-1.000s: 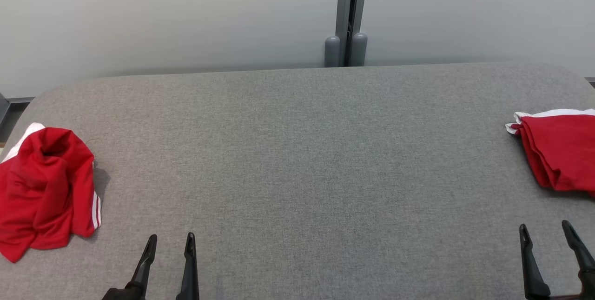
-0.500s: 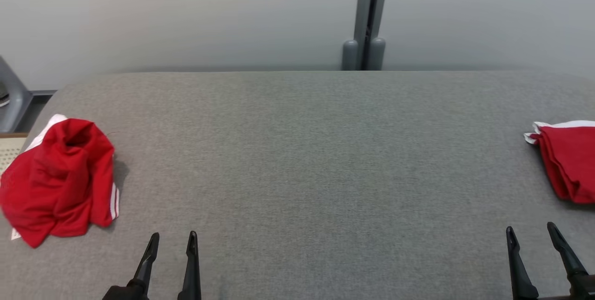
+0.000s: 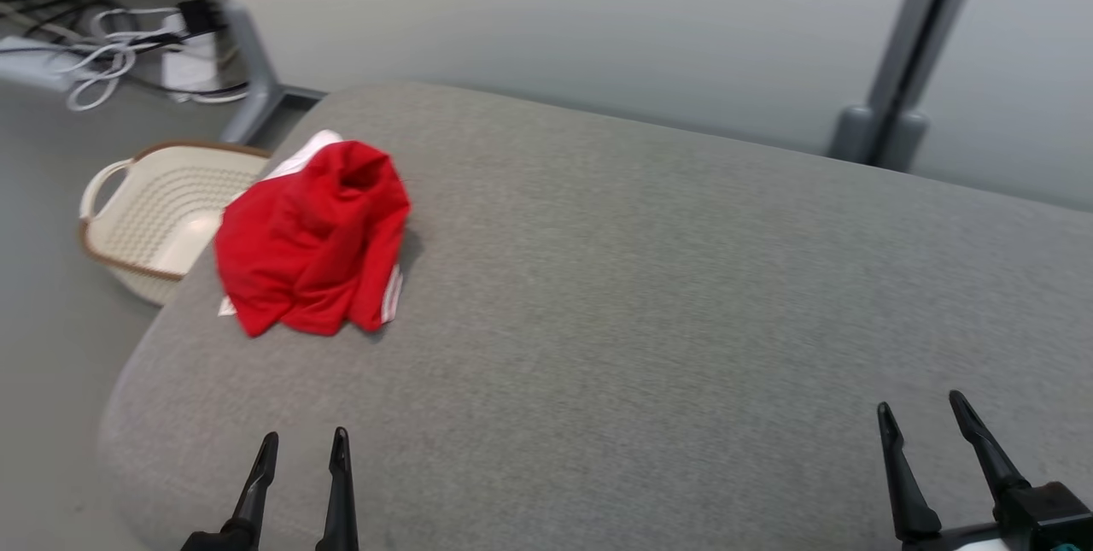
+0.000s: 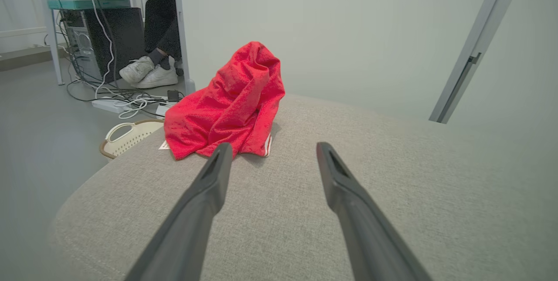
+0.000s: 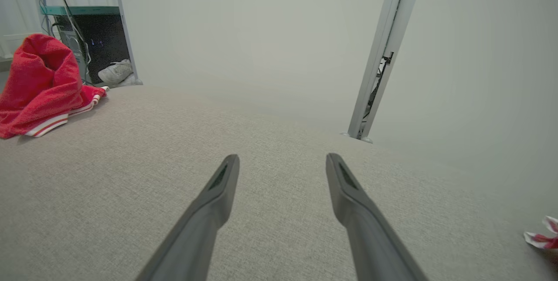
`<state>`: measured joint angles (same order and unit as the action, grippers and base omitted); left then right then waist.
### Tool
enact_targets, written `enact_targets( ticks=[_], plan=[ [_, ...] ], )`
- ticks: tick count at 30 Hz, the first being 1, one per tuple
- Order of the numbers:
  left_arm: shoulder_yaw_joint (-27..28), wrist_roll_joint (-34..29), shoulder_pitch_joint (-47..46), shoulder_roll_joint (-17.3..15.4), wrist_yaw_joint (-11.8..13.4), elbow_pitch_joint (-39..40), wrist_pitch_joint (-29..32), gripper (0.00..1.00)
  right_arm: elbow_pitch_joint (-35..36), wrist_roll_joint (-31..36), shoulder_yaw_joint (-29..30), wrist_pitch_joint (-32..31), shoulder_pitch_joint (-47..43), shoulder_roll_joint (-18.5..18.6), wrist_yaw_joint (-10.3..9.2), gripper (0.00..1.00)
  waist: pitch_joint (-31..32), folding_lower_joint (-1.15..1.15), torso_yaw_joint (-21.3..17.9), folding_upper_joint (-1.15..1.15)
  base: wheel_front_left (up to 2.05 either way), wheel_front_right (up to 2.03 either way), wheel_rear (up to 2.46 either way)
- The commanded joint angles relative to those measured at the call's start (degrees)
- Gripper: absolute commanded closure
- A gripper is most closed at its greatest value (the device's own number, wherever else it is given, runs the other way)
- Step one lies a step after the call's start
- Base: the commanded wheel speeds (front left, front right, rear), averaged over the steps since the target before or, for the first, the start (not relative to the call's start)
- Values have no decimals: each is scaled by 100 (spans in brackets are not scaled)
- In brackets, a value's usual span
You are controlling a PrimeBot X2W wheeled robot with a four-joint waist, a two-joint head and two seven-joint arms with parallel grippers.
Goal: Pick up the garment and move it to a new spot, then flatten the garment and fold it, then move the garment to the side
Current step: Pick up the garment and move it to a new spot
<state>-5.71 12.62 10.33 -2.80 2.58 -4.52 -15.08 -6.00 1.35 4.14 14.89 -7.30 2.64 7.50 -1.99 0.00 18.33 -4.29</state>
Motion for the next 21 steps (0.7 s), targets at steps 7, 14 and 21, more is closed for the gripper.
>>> enact_targets(
  ticks=[7,14,21],
  plan=[
    [41,118,-8,-19,37,121,-12,0,-37,16,-183,22,160,29,-2,0,-120,0,587,0,0,0,0],
    [89,223,-699,-18,-157,16,-11,0,34,158,-188,22,273,30,-2,0,-588,0,203,0,0,0,0],
    [349,91,-2512,-213,-349,-1416,0,0,93,301,-230,22,819,106,-2,0,-1671,0,-439,0,0,0,0]
  ],
)
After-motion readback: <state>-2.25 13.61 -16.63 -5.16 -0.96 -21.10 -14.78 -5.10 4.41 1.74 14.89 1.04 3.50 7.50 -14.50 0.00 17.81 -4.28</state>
